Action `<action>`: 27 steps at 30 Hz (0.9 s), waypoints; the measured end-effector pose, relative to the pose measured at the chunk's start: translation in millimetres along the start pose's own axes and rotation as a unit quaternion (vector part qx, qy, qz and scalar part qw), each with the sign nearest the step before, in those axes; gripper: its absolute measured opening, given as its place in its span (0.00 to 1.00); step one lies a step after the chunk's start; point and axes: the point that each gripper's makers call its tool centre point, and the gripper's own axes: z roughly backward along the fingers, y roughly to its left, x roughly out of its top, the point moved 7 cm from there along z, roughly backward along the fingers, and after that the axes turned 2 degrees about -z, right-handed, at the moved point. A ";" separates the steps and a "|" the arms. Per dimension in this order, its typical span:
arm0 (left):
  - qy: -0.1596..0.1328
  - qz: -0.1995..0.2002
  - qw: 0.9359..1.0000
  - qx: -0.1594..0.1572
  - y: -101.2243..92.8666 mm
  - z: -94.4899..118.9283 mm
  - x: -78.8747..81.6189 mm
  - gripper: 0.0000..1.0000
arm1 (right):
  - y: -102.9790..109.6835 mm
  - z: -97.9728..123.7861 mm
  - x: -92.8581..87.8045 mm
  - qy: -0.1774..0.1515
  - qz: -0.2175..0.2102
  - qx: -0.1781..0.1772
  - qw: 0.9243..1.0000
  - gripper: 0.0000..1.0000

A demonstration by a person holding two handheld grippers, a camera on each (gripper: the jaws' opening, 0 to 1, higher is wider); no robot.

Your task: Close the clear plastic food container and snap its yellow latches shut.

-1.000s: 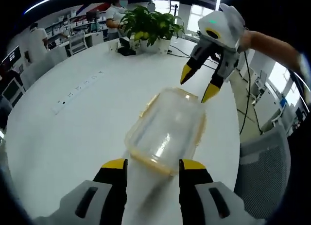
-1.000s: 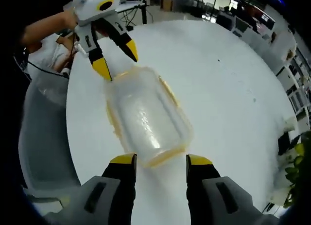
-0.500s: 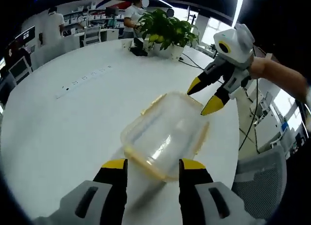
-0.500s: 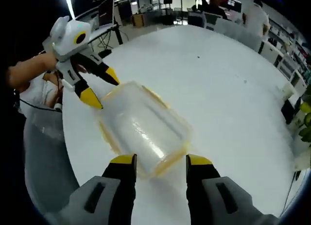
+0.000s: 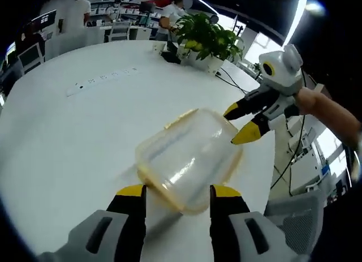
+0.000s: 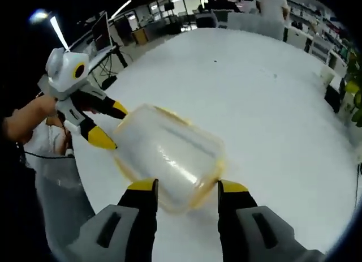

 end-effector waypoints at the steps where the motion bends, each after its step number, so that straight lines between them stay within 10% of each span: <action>1: -0.001 0.000 1.000 0.000 -0.2 0.0 0.0 0.39 | -1.1 -0.2 -0.1 -0.002 0.000 0.000 1.000 0.40; 9: -0.024 0.069 0.997 0.006 4.8 -3.7 -0.3 0.33 | 2.3 -7.2 -6.7 -0.008 -0.008 -0.002 1.000 0.35; 27: -0.007 0.051 0.999 0.003 1.9 3.1 -6.9 0.34 | 12.0 -6.4 -3.2 -0.014 -0.022 -0.002 1.000 0.36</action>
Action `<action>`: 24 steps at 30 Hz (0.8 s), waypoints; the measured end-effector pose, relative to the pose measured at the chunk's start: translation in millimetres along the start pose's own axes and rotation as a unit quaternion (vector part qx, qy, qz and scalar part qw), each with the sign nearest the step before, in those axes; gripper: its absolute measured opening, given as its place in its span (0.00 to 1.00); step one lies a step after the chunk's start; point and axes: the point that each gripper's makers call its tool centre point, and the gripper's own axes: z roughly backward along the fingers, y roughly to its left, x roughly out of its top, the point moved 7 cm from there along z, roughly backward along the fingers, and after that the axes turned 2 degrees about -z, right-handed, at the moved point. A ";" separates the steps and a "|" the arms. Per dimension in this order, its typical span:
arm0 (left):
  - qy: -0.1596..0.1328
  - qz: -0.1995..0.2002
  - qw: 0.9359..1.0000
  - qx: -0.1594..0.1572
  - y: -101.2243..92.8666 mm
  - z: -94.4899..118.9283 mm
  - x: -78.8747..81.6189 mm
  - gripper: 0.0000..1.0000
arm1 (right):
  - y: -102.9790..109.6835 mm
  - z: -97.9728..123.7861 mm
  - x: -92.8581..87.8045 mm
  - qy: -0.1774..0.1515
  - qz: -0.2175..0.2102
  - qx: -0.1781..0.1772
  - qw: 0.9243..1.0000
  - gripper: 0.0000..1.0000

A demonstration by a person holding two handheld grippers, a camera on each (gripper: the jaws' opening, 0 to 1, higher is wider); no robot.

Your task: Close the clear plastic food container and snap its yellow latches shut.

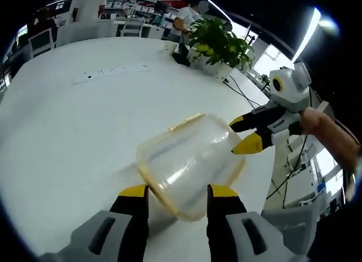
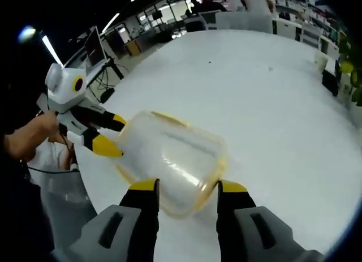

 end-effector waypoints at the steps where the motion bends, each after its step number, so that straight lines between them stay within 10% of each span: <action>1: 0.001 0.000 1.000 0.000 0.1 1.0 -1.3 0.34 | 0.7 -0.2 -0.3 0.000 -0.001 0.000 1.000 0.36; 24: 0.016 0.006 1.000 0.004 5.3 34.9 -38.2 0.34 | 51.0 -8.0 -14.7 0.011 0.000 0.001 1.000 0.37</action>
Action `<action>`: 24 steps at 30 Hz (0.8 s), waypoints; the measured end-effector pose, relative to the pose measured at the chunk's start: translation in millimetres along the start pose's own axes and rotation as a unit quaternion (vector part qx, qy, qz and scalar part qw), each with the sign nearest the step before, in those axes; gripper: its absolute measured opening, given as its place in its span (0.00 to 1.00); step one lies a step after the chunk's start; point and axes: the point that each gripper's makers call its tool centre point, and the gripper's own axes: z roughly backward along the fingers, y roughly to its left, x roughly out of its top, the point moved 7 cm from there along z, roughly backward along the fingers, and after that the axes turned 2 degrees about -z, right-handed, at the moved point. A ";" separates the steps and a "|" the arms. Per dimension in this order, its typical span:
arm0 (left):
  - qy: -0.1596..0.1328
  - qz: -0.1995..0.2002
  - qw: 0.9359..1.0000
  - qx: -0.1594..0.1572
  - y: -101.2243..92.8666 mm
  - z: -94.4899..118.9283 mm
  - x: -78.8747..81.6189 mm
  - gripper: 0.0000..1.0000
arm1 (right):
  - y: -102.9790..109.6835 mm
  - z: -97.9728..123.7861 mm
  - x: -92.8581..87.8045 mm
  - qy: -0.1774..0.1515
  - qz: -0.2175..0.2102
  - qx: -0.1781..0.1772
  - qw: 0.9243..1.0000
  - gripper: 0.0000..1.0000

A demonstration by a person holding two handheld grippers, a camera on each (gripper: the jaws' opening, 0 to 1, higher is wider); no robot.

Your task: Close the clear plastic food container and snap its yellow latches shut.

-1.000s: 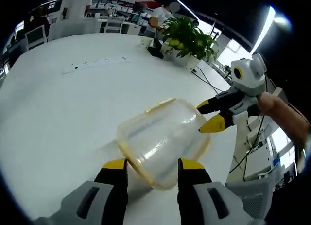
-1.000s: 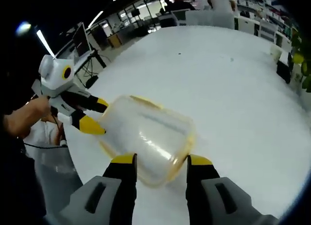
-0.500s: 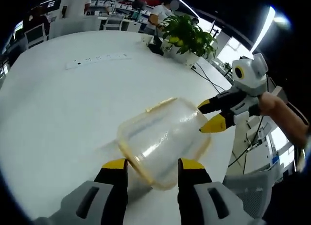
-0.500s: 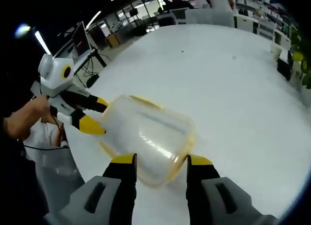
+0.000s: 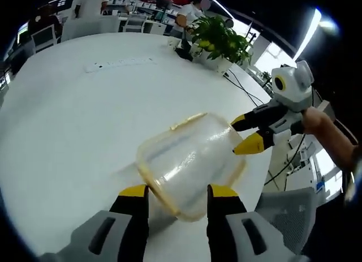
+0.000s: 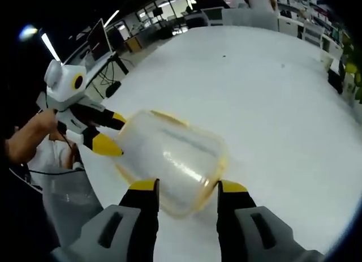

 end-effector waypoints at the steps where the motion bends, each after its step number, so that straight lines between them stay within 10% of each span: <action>1: 0.001 0.001 1.000 0.000 0.1 1.4 -1.6 0.34 | 3.1 -0.3 -0.9 0.000 0.001 0.001 1.000 0.37; 24: 0.015 0.011 1.000 0.006 3.4 32.3 -37.0 0.34 | 45.2 -7.5 -16.5 0.003 0.004 0.008 1.000 0.37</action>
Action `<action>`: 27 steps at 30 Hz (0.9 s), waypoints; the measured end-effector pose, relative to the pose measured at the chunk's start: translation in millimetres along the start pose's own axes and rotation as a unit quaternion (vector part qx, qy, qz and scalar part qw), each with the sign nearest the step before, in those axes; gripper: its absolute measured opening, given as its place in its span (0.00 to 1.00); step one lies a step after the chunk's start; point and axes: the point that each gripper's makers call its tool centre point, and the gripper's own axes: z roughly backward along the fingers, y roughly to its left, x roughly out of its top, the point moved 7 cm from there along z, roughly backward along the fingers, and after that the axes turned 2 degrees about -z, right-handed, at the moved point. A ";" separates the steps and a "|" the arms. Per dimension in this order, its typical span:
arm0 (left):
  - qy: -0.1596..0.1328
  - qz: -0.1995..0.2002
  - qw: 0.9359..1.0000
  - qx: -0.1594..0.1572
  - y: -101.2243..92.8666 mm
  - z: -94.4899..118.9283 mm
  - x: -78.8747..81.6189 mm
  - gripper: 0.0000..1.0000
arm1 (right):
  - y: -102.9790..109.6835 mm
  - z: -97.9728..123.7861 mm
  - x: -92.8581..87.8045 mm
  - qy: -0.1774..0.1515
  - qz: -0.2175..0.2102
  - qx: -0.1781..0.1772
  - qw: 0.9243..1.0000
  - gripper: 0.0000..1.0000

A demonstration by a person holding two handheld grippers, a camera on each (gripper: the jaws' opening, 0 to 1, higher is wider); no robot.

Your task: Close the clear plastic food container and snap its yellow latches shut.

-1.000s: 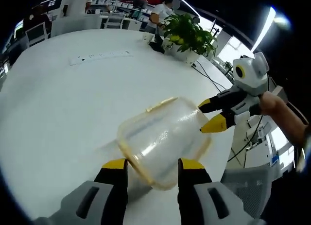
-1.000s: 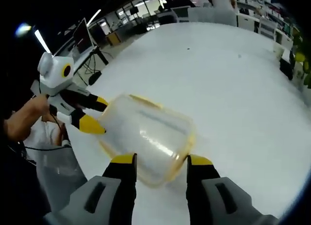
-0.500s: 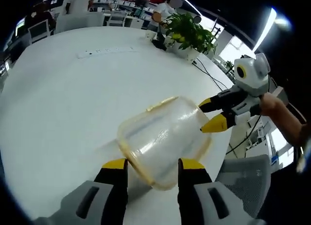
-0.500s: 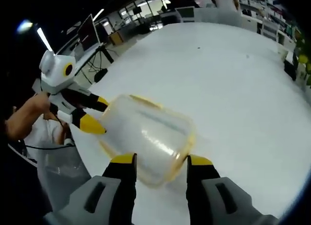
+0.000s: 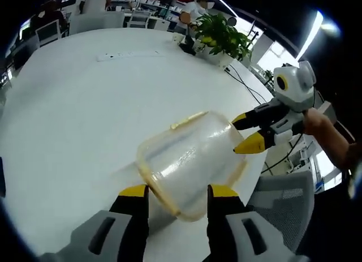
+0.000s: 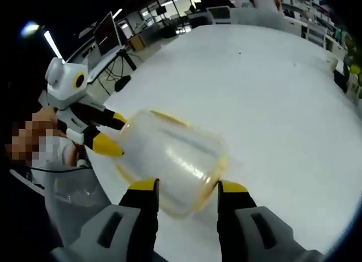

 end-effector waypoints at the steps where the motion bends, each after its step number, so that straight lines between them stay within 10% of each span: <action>1: 0.000 0.000 1.000 0.000 0.3 1.1 -1.2 0.34 | 0.8 -0.2 -0.3 0.000 0.000 0.000 1.000 0.37; 27: 0.026 0.004 1.000 0.001 8.1 22.0 -24.3 0.35 | 35.0 -9.3 -11.7 -0.009 -0.008 -0.008 1.000 0.39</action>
